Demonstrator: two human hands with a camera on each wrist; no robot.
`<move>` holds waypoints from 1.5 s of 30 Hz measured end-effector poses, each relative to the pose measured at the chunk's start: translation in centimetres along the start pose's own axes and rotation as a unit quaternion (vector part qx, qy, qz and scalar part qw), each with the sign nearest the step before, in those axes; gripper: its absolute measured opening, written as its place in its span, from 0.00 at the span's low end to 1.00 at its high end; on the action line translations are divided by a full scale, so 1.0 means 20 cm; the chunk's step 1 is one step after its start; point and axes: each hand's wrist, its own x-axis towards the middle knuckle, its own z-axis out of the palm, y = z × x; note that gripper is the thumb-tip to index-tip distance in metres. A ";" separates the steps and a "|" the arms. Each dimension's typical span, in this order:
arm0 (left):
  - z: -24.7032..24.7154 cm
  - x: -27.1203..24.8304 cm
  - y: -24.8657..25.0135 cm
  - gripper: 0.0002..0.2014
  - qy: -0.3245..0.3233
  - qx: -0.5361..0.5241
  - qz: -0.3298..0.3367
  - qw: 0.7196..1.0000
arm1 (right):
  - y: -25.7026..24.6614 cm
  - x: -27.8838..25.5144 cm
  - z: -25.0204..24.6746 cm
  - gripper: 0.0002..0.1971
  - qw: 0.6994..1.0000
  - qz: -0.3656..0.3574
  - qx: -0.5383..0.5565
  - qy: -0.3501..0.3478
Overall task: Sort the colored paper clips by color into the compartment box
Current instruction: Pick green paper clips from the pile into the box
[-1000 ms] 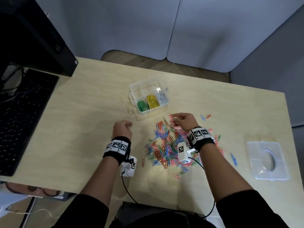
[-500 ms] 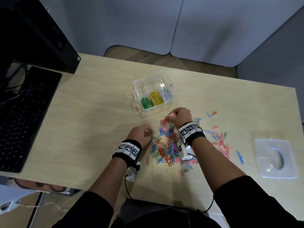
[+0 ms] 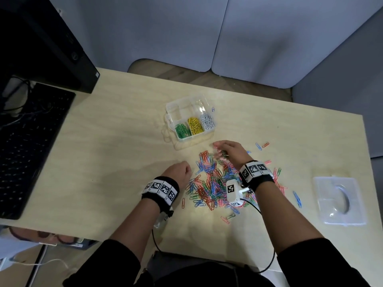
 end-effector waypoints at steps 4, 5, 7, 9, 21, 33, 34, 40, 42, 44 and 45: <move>-0.01 -0.03 -0.01 0.10 0.002 -0.036 -0.009 0.999 | 0.01 0.01 0.03 0.06 0.961 -0.061 -0.265 0.043; -0.02 -0.04 -0.02 0.12 0.005 -0.049 -0.006 0.999 | 0.02 0.02 0.04 0.06 0.941 -0.075 -0.326 0.060; -0.02 -0.05 -0.03 0.15 0.014 -0.067 0.007 0.998 | 0.03 0.03 0.07 0.05 0.919 -0.084 -0.379 0.075; -0.03 -0.06 -0.03 0.14 0.028 -0.093 0.011 0.995 | 0.04 0.04 0.09 0.03 0.910 -0.090 -0.398 0.076; 0.01 -0.04 0.09 0.04 0.063 -0.071 -0.012 0.995 | 0.07 -0.10 -0.02 0.15 0.997 0.021 0.072 0.001; 0.06 0.22 0.32 0.08 0.100 0.061 0.124 0.985 | 0.16 -0.15 -0.17 0.08 0.970 -0.024 -0.191 0.146; 0.06 0.23 0.32 0.07 0.104 0.060 0.123 0.985 | 0.16 -0.14 -0.17 0.07 0.957 -0.048 -0.255 0.132; 0.04 0.24 0.28 0.03 0.134 0.031 0.100 0.985 | 0.16 -0.07 -0.08 0.09 0.900 -0.095 -0.415 0.094; 0.03 0.23 0.27 0.03 0.125 0.034 0.097 0.987 | 0.15 -0.06 -0.06 0.04 0.896 -0.092 -0.425 0.089; 0.03 0.23 0.26 0.05 0.111 0.045 0.095 0.988 | 0.14 -0.06 -0.05 0.03 0.888 -0.095 -0.443 0.085; 0.03 0.23 0.26 0.05 0.107 0.052 0.096 0.988 | 0.15 -0.06 -0.05 0.04 0.885 -0.101 -0.448 0.080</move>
